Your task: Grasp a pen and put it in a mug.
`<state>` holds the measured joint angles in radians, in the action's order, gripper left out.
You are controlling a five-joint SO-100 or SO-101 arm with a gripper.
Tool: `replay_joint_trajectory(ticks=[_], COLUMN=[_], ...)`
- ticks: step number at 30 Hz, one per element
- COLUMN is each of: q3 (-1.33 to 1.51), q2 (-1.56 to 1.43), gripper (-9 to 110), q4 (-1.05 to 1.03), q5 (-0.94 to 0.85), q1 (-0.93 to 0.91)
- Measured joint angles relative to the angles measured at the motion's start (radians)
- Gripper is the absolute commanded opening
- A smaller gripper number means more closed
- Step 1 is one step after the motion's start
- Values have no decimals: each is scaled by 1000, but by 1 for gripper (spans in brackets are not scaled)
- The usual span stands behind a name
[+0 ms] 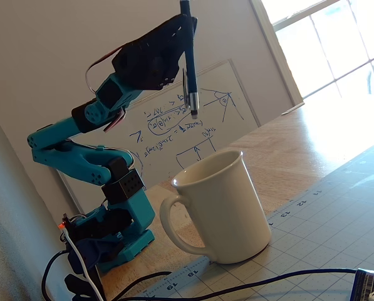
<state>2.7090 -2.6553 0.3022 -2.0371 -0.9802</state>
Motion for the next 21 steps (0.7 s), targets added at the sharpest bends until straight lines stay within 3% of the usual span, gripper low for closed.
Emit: replay_joint_trajectory(ticks=[7,21], q3=[0,0], q2=[-28,-29], gripper=[1,1], q4=[-186,-198], q5=[0,0], q1=[-49,-140])
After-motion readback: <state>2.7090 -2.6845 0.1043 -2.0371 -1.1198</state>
